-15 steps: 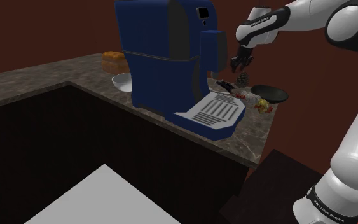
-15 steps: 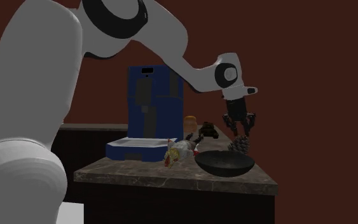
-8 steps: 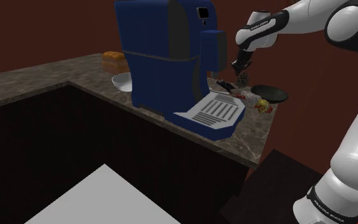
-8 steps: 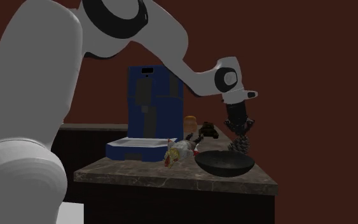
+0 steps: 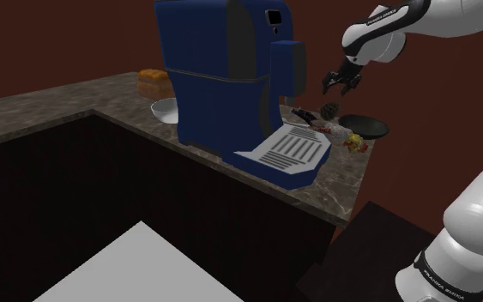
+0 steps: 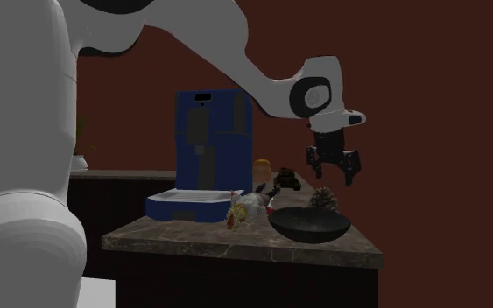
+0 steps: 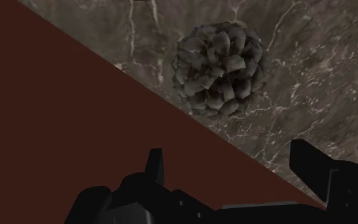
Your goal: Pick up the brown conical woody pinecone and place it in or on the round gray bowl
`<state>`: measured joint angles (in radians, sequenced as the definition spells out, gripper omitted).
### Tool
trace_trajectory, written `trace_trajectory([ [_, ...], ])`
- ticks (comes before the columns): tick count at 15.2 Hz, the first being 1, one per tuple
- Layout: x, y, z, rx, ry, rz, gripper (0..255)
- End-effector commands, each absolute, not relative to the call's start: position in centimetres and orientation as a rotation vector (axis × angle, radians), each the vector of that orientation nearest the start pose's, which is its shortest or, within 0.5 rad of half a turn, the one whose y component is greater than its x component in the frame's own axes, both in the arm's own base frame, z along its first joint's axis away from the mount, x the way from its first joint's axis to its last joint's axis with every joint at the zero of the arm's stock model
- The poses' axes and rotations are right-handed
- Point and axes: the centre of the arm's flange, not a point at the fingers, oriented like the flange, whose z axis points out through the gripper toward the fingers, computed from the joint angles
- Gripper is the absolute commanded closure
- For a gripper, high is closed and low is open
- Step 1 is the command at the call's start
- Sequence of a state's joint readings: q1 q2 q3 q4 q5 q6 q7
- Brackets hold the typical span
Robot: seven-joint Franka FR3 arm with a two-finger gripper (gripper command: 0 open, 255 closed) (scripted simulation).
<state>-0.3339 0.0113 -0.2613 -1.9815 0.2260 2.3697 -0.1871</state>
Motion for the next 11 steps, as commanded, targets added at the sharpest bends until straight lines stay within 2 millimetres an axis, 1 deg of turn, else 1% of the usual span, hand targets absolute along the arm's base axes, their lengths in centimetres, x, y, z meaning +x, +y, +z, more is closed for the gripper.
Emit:
trace_trajectory([
  [1, 49.0, -33.0, 49.3, -2.924, 0.82, -0.656, 0],
  [5, 49.8, -33.2, 47.4, -2.924, 0.82, -0.656, 0],
  [6, 50.2, -33.3, 46.6, -2.924, 0.82, -0.656, 0],
  [11, 50.2, -33.3, 46.6, -2.924, 0.82, -0.656, 0],
])
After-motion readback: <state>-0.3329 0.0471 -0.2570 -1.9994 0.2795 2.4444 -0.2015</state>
